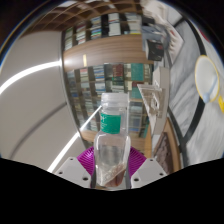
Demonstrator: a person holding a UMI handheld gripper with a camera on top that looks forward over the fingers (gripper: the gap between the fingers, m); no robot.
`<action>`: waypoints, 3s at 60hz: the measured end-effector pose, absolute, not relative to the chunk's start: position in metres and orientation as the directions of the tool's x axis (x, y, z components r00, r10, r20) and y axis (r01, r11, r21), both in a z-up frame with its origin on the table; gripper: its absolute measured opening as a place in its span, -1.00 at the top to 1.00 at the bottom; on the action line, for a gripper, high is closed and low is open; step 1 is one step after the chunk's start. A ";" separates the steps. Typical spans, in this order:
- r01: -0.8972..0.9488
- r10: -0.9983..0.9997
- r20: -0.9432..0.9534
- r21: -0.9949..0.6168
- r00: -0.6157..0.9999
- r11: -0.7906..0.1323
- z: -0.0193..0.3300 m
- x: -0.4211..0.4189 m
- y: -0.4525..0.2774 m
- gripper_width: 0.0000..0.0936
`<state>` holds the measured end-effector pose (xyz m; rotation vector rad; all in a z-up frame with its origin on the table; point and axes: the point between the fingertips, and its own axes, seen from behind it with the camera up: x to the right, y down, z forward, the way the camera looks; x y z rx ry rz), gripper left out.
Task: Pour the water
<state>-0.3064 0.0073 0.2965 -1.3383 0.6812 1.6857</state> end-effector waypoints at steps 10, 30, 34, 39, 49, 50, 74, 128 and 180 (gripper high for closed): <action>-0.765 0.178 -0.833 0.369 -0.524 -0.528 0.285 -0.245 0.031 0.16; -0.639 0.023 -0.711 0.616 -0.703 -0.459 0.215 -0.207 0.052 0.16; -0.639 0.017 -0.719 0.606 -0.695 -0.475 0.220 -0.209 0.042 0.16; -0.679 0.055 -0.766 0.531 -0.640 -0.506 0.243 -0.210 0.053 0.16; -0.891 0.319 -0.931 0.015 -0.178 -0.454 0.317 -0.185 0.039 0.16; -0.903 0.342 -0.933 -0.046 -0.114 -0.428 0.325 -0.180 0.017 0.16; -0.181 0.202 -0.159 -0.979 0.966 0.097 0.303 -0.018 0.046 0.16; 0.041 -0.023 0.050 -0.953 0.998 -0.299 0.108 0.082 -0.006 -0.85; 0.019 -0.077 0.054 -0.916 0.996 -0.400 0.194 0.036 -0.345 -0.84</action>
